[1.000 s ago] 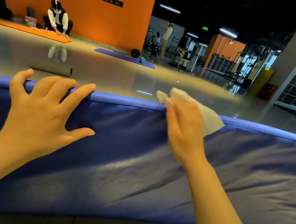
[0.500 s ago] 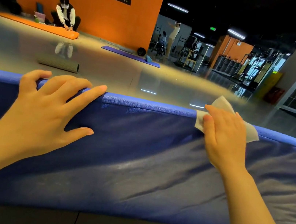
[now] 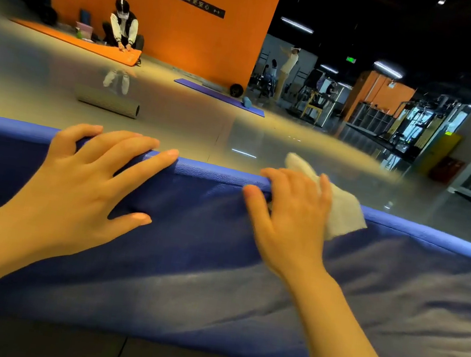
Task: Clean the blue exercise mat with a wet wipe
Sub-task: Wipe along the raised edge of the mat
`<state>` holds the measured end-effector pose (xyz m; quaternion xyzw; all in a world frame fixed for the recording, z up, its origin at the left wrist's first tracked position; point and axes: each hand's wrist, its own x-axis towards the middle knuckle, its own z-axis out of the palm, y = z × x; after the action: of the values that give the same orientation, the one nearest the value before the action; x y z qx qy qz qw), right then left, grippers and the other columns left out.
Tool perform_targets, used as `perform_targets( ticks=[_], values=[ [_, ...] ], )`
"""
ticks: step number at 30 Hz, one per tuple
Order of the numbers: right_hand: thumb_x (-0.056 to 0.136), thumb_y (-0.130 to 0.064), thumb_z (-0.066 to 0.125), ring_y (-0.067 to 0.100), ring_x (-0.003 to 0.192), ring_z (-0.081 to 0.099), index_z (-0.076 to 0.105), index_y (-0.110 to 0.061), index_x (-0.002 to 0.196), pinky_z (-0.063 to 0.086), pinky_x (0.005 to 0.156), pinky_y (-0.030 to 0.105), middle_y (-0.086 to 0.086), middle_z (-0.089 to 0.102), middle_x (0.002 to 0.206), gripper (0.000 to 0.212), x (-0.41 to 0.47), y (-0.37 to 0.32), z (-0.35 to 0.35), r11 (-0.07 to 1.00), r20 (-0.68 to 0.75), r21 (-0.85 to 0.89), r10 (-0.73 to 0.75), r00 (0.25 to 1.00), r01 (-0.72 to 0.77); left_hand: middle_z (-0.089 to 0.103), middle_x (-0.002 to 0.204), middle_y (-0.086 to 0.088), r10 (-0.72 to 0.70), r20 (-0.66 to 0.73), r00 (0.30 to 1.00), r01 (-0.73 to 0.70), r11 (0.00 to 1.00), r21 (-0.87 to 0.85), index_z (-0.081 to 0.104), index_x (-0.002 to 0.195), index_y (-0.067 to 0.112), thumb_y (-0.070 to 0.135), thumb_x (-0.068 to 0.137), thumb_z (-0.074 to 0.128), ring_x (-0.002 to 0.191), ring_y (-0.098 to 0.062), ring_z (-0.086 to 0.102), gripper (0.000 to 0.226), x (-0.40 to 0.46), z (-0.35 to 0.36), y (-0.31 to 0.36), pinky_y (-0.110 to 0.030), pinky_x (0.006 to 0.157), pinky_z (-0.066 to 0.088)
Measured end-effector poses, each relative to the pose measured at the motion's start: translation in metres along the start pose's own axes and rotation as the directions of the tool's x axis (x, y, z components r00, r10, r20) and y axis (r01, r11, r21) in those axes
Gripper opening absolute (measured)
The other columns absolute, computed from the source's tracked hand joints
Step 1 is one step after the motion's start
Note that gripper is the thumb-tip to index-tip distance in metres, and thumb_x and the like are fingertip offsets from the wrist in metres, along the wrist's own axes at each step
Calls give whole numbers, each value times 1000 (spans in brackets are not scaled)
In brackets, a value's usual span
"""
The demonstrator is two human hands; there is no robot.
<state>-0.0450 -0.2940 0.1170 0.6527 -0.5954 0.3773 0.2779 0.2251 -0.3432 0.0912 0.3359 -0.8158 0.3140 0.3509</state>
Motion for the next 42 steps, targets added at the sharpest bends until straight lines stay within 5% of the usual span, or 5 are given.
perform_targets(
  ticks=[16, 26, 33, 37, 42],
  values=[
    [91, -53, 44, 35, 96, 55, 58, -3, 120, 36, 81, 37, 13, 65, 106, 59, 6, 91, -31, 990, 110, -129, -48, 993, 62, 50, 139, -17, -12, 72, 997, 7, 997, 74, 41, 150, 21, 64, 81, 46, 127, -38, 45, 82, -12, 0, -59, -53, 109, 26],
    [87, -25, 52, 5, 98, 59, 54, -43, 108, 44, 90, 18, -24, 63, 107, 28, 4, 76, -40, 904, 160, 375, 155, 975, -206, 52, 128, -15, -70, 74, 995, 69, 997, 18, 45, 146, 20, 59, 74, 46, 119, -37, 47, 82, -4, 0, -46, -55, 106, 26],
    [79, -4, 34, 18, 95, 59, 63, -8, 109, 39, 80, 10, -2, 63, 99, 42, 23, 39, -19, 895, -11, 340, 312, 950, -290, 53, 126, -15, -104, 54, 993, 104, 995, 3, 48, 143, 19, 59, 74, 47, 118, -36, 47, 79, -1, 7, -43, -57, 107, 24],
    [78, 2, 37, 5, 92, 54, 64, -1, 111, 39, 84, 8, 3, 66, 103, 43, 27, -44, 12, 878, -51, 459, 178, 983, -135, 54, 122, -16, -131, 21, 991, 132, 991, -6, 50, 139, 19, 62, 75, 48, 115, -36, 47, 77, 2, 11, -40, -57, 105, 26],
    [90, -2, 49, 23, 135, 40, 51, -7, 135, 37, 110, 50, 8, 50, 141, 45, 32, -108, 29, 818, 148, 558, -266, 952, 142, 55, 122, -16, -146, 15, 989, 147, 989, -25, 47, 138, 20, 61, 76, 47, 114, -36, 47, 75, 8, 10, -39, -58, 105, 27]
  ],
)
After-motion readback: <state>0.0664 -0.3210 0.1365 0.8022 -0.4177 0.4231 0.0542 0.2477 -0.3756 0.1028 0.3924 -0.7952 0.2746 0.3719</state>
